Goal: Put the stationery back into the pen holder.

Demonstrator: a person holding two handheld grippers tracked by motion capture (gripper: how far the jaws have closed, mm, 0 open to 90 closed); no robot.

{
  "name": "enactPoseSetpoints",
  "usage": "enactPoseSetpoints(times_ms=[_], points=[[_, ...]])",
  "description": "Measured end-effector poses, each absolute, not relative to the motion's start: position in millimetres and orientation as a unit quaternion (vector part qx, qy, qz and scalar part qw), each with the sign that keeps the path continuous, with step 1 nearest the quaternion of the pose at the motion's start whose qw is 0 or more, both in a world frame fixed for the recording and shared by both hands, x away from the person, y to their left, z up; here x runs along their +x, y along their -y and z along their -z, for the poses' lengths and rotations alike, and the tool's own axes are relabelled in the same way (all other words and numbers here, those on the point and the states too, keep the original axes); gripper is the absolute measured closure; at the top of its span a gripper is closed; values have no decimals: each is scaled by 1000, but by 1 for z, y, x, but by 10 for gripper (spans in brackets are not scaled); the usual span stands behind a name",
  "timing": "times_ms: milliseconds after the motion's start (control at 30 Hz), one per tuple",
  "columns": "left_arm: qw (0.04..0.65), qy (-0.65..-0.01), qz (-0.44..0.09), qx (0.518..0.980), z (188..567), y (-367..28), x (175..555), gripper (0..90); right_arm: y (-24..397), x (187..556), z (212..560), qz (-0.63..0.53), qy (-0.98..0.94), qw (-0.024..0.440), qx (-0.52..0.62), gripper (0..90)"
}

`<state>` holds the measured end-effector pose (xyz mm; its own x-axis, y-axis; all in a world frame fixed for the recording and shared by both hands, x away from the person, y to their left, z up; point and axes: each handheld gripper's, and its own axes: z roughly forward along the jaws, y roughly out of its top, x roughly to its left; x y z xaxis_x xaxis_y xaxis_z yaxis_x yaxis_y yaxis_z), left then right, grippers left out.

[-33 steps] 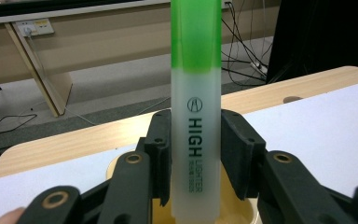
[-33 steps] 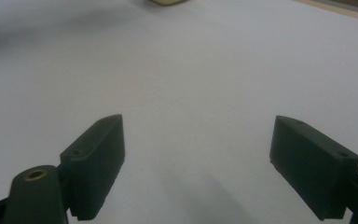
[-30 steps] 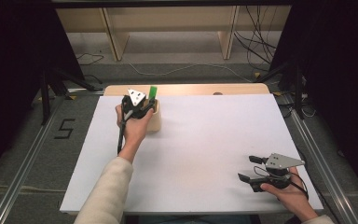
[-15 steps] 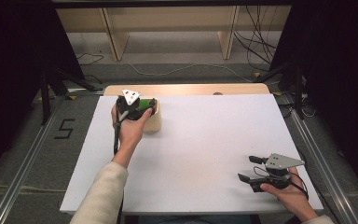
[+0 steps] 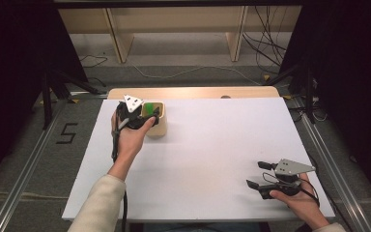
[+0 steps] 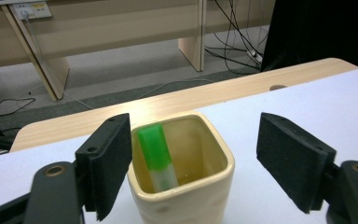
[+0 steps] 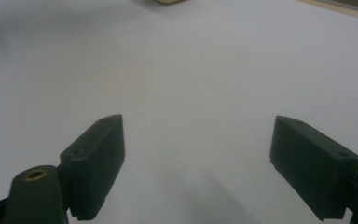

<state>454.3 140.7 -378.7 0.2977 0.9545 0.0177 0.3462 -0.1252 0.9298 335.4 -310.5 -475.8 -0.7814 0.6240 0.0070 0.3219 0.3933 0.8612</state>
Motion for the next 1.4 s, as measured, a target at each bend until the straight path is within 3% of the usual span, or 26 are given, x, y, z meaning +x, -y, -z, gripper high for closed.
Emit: enactPoseSetpoints(times_ms=[433,1400], points=[[451,-471,-324,686,381,-143,434,255,310,335,476,-469,-819,160,291,186],[458,-405,-278,741,450,-146,351,265,309,335,476,-472,-819,160,284,185]])
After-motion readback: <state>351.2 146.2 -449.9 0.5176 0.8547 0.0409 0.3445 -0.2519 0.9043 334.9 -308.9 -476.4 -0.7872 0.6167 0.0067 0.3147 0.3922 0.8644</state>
